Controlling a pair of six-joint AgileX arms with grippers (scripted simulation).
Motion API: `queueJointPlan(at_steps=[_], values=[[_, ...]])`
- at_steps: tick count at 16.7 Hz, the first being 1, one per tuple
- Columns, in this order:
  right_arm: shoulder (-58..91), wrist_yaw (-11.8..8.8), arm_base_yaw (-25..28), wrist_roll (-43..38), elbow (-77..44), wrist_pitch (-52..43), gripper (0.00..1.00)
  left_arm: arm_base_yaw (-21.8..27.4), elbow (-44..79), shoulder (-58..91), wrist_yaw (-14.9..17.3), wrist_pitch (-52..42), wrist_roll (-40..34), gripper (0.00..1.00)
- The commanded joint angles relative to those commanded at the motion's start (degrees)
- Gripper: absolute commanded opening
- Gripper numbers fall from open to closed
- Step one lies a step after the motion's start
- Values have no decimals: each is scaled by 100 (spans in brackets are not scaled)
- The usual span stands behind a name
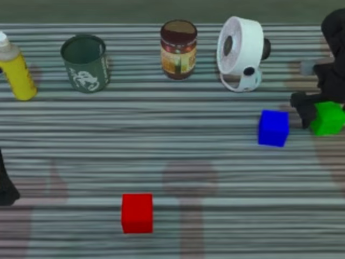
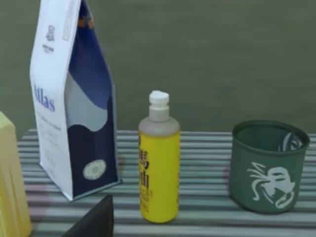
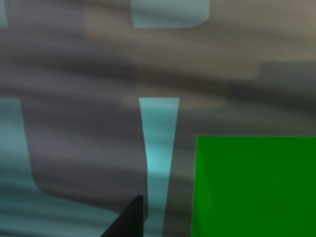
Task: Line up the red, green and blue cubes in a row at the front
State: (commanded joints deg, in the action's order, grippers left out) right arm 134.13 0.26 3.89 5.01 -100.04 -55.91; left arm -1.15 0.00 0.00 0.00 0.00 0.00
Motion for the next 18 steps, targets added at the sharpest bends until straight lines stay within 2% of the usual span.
queueJointPlan(at_steps=[8,18], values=[[0,0,0,0,0,0,2,0,0,0,0,0,0,100],[-21,5,-13,-1,-22,-26,0,0,0,0,0,0,0,100]])
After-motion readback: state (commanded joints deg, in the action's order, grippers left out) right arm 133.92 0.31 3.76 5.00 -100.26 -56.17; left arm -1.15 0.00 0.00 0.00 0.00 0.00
